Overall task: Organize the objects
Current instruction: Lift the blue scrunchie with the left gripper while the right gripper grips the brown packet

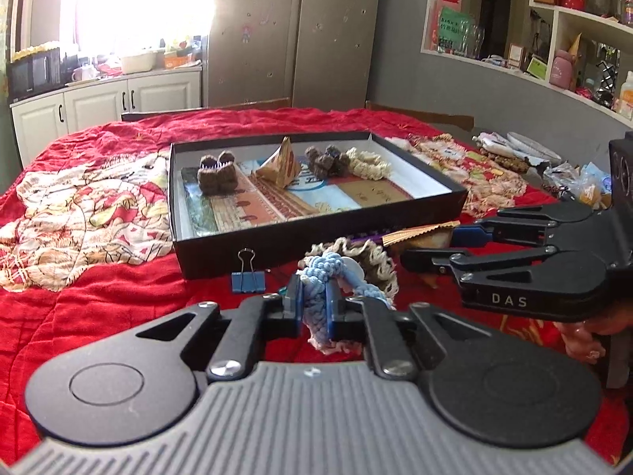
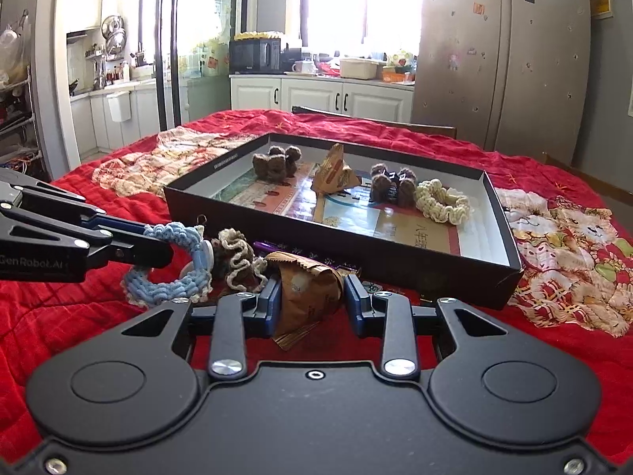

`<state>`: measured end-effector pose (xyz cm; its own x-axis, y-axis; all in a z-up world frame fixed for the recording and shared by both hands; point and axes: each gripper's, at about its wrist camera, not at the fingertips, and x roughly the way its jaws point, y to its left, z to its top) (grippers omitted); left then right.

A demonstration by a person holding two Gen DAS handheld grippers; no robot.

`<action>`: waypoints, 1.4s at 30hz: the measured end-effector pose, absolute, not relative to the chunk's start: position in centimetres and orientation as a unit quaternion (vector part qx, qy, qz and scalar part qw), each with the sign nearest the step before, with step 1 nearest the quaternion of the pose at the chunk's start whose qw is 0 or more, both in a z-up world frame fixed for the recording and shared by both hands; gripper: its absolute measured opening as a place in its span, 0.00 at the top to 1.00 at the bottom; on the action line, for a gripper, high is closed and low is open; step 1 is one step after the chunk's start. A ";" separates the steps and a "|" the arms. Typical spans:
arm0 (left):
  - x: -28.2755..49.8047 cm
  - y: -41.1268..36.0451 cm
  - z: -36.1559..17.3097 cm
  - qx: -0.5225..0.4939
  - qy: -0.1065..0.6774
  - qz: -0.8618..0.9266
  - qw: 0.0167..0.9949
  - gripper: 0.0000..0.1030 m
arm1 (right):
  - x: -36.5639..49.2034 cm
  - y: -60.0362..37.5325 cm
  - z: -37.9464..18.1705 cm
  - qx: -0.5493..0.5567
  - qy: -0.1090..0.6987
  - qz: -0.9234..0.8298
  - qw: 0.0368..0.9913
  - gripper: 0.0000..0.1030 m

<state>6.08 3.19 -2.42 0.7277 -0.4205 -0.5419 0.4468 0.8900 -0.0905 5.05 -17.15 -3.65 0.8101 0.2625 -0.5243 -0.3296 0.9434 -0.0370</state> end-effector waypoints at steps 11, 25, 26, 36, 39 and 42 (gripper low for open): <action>5.3 3.2 -1.1 0.023 0.267 -0.240 0.933 0.88 | 4.1 -17.6 -2.7 -0.063 0.247 0.155 0.954 0.69; 5.2 3.2 -0.6 0.022 0.262 -0.238 0.935 0.88 | 3.4 -18.0 -2.1 -0.060 0.237 0.158 0.957 0.69; 5.3 3.2 -0.5 0.022 0.262 -0.237 0.935 0.88 | 3.3 -18.0 -2.0 -0.060 0.236 0.158 0.957 0.69; 5.5 3.4 -0.2 0.021 0.258 -0.232 0.938 0.88 | 3.2 -18.2 -1.6 -0.058 0.231 0.162 0.958 0.69; 5.6 3.3 -0.1 0.023 0.256 -0.233 0.938 0.88 | 3.2 -18.2 -1.5 -0.060 0.231 0.163 0.957 0.69; 5.7 3.2 0.1 0.023 0.253 -0.233 0.939 0.88 | 3.3 -18.1 -1.4 -0.061 0.229 0.164 0.957 0.69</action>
<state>5.68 3.19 0.06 0.7632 -0.4257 -0.4861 0.4489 0.8904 -0.0750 3.29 -18.06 -1.40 0.8406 0.2866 -0.4596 -0.3429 0.9384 -0.0421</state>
